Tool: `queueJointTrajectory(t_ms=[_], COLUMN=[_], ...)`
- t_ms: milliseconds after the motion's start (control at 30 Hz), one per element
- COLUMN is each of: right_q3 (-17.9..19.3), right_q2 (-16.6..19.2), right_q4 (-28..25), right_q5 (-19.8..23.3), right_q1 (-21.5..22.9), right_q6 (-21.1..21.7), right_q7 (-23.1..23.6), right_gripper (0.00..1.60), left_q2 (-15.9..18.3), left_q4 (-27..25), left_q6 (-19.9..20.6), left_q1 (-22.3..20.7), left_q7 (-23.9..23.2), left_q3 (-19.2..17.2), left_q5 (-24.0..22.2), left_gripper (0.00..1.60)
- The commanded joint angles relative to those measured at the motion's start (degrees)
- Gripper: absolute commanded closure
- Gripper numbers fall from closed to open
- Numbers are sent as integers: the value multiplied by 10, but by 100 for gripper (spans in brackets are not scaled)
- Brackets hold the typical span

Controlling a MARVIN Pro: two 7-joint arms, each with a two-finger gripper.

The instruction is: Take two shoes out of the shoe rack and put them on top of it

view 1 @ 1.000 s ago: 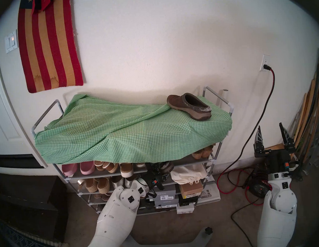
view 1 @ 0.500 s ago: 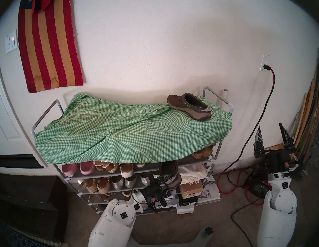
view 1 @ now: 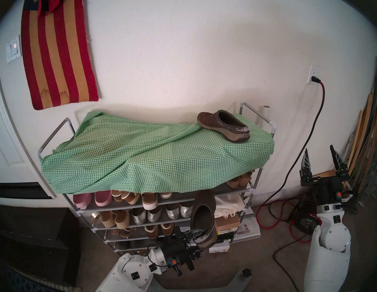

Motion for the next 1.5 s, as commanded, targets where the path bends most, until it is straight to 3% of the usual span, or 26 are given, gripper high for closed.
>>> queueJointTrajectory(t_ms=[0,33,133,333,567,867,1133,1167,1467], right_q3=[1,1,1,1,2,2,2,2,2], right_q2=[1,1,1,1,1,1,1,1,1], right_q4=[-1,-1,-1,-1,-2,-1,-1,-1,-1], right_q5=[0,-1,-1,-1,-1,-1,-1,-1,-1], right_q1=[1,1,1,1,1,1,1,1,1], right_q6=[0,0,0,0,1,0,0,0,0], right_q7=[0,0,0,0,0,0,0,0,0], right_gripper=[0,0,0,0,0,0,0,0,0], left_q2=[67,69,93,108,125,149,169,177,216], left_q4=[-54,-44,-86,-135,-183,-265,-309,-334,-393], left_q6=[-41,-50,-63,-63,-63,-63,-63,-63,-60], left_q1=[85,69,100,141,153,174,163,176,194], left_q7=[13,12,28,65,93,102,110,109,109], left_q3=[-14,-9,-25,-66,-85,-90,-94,-101,-115], left_q5=[-31,-34,-45,-56,-81,-151,-207,-213,-278], left_gripper=[160,160,160,160,160,160,160,160,160])
